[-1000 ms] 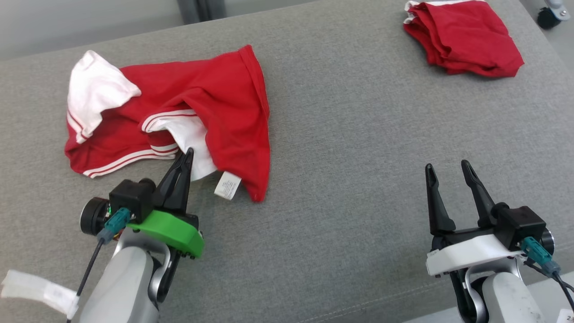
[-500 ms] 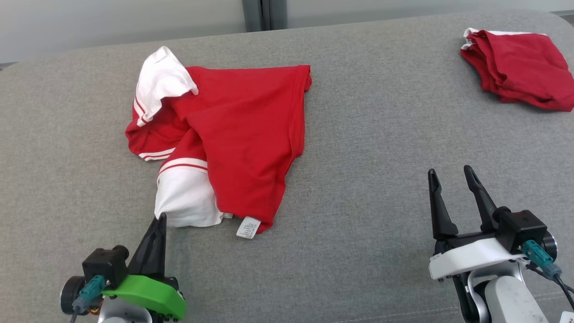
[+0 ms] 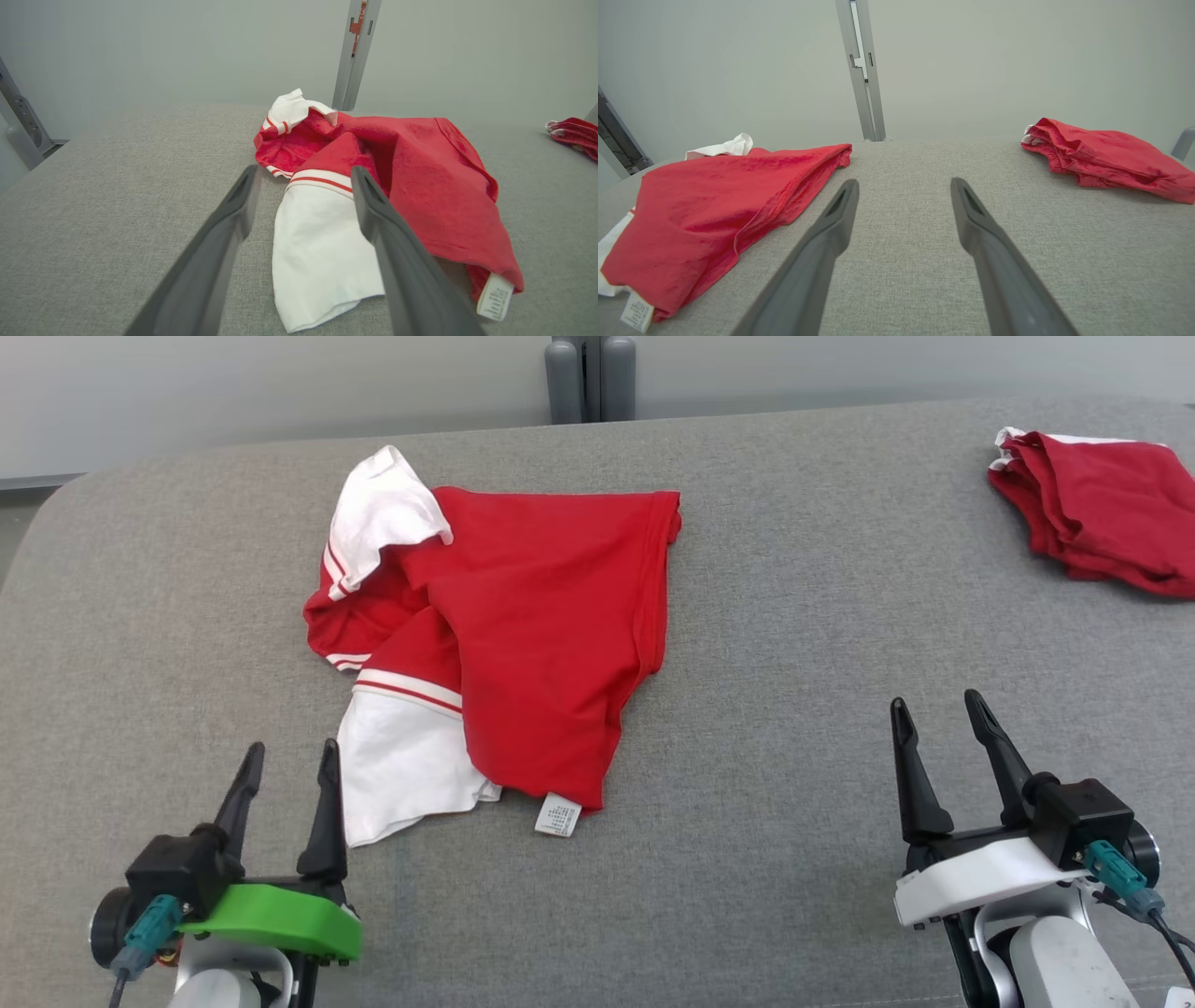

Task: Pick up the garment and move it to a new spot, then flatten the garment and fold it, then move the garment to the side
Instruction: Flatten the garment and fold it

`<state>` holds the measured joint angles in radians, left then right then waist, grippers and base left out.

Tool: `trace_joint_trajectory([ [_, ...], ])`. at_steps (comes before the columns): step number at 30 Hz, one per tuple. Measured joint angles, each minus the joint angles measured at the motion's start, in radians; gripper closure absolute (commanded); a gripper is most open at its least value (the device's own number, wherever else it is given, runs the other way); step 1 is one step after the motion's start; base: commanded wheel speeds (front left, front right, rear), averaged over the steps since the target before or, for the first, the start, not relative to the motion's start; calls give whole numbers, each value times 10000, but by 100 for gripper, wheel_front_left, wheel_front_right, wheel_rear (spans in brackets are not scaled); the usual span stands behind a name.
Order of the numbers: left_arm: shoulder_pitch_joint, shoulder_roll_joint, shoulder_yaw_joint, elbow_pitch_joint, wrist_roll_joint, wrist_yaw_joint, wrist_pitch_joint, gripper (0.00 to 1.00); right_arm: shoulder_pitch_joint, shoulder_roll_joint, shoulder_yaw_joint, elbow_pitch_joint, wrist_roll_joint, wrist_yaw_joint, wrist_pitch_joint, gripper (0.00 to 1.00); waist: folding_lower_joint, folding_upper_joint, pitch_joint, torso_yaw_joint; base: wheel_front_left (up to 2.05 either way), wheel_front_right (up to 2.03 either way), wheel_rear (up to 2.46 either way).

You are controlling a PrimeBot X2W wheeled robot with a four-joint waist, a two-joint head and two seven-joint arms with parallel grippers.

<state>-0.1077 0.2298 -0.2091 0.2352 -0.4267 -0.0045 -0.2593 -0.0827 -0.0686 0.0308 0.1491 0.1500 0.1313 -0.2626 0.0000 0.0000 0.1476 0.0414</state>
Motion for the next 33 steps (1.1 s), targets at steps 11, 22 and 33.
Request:
trace_joint_trajectory([
  [11,216,-523,1304,-637,723,-276,-31,0,2,2,303,219,23,0,0,0,0,0,-52,367,0,0,0],
  [22,219,-1214,1670,-443,1289,-759,-31,0,-1522,-180,1735,1331,61,0,0,0,0,0,115,767,0,0,0],
  [33,-232,-1611,1703,-123,1421,-1087,-33,0,-3661,-13,3041,4405,205,2,0,0,0,0,620,1513,0,0,0],
])
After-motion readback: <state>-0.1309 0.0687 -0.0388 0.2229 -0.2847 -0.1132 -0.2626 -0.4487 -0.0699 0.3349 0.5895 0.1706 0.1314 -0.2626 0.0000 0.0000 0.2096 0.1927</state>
